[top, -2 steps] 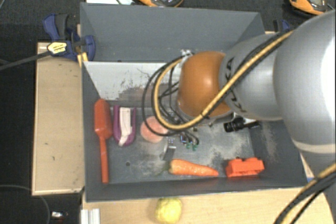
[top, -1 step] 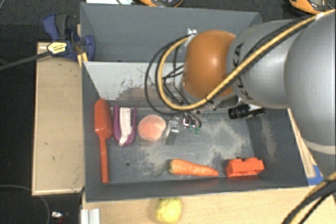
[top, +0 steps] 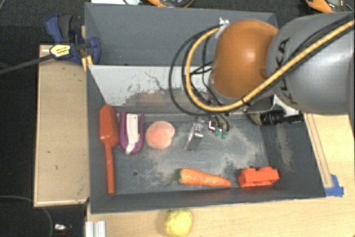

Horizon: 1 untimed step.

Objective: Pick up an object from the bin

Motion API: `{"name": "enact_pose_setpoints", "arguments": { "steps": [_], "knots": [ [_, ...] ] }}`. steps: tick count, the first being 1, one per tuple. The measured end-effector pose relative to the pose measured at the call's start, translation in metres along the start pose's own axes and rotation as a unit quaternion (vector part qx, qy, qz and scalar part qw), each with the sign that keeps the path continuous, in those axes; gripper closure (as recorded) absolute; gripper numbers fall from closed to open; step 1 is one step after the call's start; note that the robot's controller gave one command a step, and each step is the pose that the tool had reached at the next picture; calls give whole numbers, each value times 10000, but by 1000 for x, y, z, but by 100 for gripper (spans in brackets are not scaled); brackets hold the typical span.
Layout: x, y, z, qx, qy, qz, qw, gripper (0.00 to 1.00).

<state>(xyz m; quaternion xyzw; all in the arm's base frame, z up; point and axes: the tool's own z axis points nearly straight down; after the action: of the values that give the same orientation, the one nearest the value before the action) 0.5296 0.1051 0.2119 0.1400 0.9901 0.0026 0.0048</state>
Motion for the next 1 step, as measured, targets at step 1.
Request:
{"name": "enact_pose_setpoints", "arguments": {
  "steps": [1],
  "knots": [
    [-41,27,142,14,33,-285,9996,100]
  ]
}}
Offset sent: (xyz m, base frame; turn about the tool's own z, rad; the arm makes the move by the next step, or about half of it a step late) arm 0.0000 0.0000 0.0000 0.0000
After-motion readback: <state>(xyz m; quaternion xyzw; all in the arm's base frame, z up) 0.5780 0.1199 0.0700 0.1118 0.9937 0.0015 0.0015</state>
